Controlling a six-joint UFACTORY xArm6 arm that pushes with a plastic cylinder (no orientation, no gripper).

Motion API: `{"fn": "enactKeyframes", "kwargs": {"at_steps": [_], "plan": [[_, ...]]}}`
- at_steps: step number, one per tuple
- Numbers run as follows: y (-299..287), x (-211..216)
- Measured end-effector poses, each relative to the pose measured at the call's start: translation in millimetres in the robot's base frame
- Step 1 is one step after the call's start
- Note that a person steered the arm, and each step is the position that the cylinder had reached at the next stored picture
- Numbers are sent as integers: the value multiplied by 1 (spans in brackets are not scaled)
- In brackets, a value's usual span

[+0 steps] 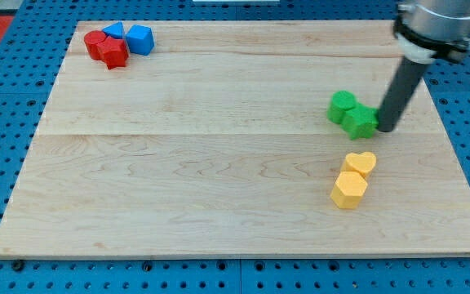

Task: Slide the green circler a bit left

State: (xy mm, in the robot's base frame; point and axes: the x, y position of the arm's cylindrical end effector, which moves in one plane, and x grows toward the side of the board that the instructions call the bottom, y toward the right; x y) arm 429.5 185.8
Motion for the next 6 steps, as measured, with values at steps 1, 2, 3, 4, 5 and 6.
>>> {"fn": "enactKeyframes", "kwargs": {"at_steps": [1, 2, 3, 4, 5, 6], "plan": [[-53, -15], [-69, -40], [-73, -69], [-117, -74], [-175, -67], [-233, -67]]}}
